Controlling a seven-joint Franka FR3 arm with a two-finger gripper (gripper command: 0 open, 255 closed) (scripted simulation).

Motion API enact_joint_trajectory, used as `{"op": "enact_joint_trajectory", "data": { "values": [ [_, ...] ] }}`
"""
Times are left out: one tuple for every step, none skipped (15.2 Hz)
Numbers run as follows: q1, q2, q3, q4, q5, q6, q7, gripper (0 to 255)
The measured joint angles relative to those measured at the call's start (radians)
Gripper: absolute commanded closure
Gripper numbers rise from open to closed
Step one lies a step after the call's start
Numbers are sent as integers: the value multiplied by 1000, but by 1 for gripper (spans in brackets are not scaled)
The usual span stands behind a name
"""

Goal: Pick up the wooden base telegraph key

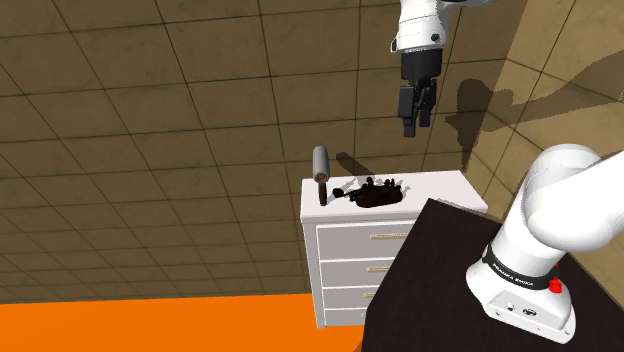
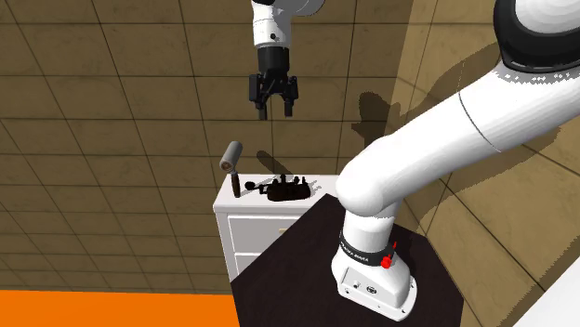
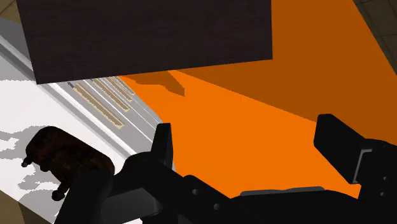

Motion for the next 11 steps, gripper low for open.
{"op": "enact_joint_trajectory", "data": {
  "values": [
    [0,0,0,0,0,0,0,0],
    [-1,-3,-2,-16,-6,16,-8,0],
    [-4,-2,-9,-38,-17,42,-25,0],
    [-4,-8,-10,-64,-25,70,-36,0],
    [-5,6,-14,-85,-35,108,-52,0],
    [-9,21,-26,-101,-50,147,-75,0],
    [-9,23,-27,-132,-58,188,-87,0],
    [-11,33,-33,-157,-68,230,-104,0],
    [-15,47,-42,-169,-82,264,-124,0],
    [-21,54,-53,-195,-97,304,-146,0],
    [-26,77,-65,-203,-111,343,-168,0]
  ]
}}
